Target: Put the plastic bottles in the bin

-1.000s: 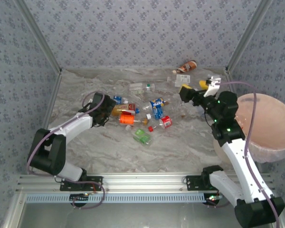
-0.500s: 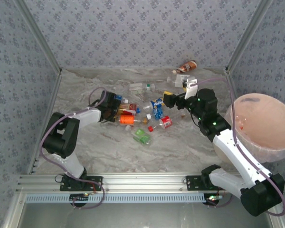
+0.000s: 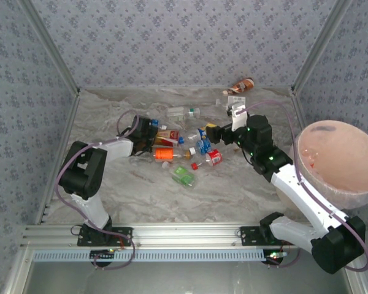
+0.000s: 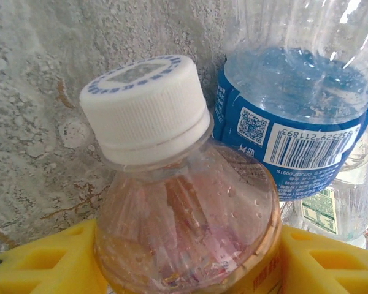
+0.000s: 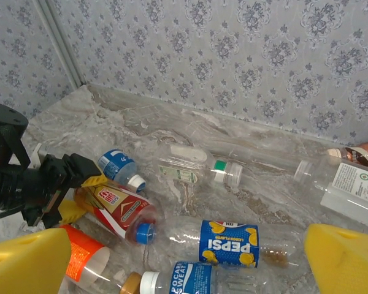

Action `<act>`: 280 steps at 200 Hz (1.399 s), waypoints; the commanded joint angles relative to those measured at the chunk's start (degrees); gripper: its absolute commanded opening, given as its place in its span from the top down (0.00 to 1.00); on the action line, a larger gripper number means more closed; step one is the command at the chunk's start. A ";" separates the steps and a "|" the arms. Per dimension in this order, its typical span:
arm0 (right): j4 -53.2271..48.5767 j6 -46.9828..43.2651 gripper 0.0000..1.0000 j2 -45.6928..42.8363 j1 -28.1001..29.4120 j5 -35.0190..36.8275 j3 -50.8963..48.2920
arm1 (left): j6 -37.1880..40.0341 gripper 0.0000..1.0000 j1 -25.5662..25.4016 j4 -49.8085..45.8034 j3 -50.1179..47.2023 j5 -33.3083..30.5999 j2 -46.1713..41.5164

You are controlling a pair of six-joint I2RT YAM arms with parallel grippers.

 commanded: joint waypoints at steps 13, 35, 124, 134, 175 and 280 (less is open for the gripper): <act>1.32 0.96 0.00 0.54 0.73 1.48 0.31 | 5.73 0.44 -0.42 -0.30 0.87 -0.42 -2.83; 1.44 3.94 0.00 1.57 0.84 2.42 0.08 | 9.62 0.45 -1.19 -1.25 1.61 -1.33 -5.93; -12.37 12.00 0.00 9.45 1.23 -11.86 8.38 | 33.70 0.44 -2.54 12.88 2.40 12.47 -13.93; -14.76 12.98 0.00 10.91 1.19 -13.24 10.29 | 36.50 0.44 -2.83 13.64 3.08 15.41 -14.43; -17.68 16.47 0.00 15.02 1.25 -16.42 13.82 | 44.93 0.44 -5.18 13.45 6.09 24.73 -15.44; -17.41 16.60 0.07 22.43 1.32 -22.59 16.44 | 44.55 0.45 -9.17 18.23 9.15 34.17 -12.51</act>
